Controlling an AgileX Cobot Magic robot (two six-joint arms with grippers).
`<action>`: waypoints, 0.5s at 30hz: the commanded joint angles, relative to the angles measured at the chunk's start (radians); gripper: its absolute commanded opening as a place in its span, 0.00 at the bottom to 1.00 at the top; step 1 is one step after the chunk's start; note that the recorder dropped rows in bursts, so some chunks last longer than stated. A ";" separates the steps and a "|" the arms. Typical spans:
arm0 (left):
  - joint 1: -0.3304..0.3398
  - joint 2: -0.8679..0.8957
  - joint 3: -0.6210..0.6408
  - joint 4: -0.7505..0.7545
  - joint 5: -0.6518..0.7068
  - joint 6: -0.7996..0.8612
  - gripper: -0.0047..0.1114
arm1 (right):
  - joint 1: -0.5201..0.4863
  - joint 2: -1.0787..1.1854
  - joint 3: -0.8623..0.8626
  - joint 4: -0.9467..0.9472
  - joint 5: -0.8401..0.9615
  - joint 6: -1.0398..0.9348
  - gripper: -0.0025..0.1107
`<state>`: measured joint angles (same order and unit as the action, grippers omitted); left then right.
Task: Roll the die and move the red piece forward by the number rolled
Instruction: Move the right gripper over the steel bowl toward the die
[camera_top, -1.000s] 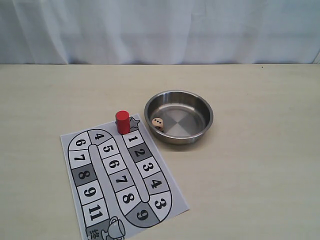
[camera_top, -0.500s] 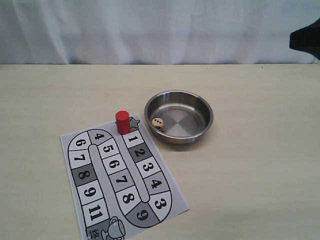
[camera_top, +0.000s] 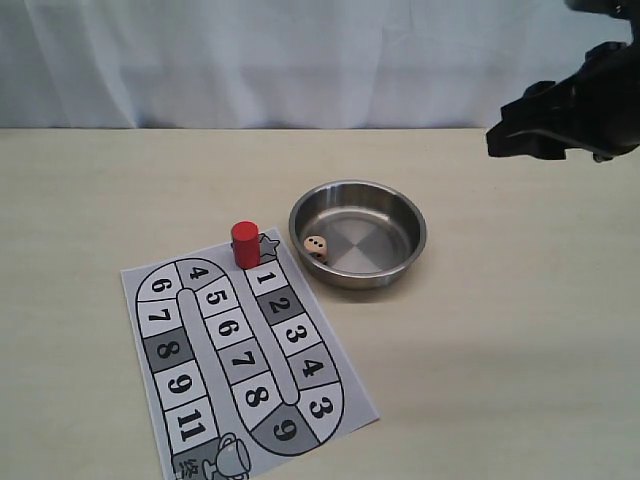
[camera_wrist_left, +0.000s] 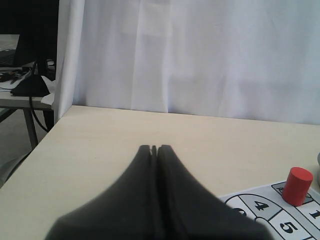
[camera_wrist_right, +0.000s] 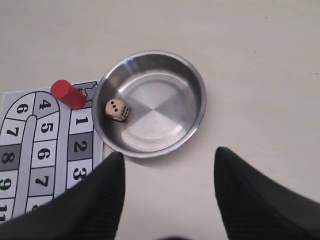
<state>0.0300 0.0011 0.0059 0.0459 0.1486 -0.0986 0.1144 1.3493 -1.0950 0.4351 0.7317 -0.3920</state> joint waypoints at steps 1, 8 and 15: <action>-0.006 -0.001 -0.006 -0.002 -0.007 -0.002 0.04 | 0.061 0.058 -0.008 -0.017 -0.004 -0.035 0.48; -0.006 -0.001 -0.006 -0.002 -0.007 -0.002 0.04 | 0.169 0.156 -0.009 -0.089 -0.091 0.025 0.48; -0.006 -0.001 -0.006 -0.002 -0.007 -0.002 0.04 | 0.250 0.304 -0.132 -0.115 -0.075 0.076 0.48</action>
<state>0.0300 0.0011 0.0059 0.0459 0.1486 -0.0986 0.3386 1.6007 -1.1641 0.3320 0.6583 -0.3394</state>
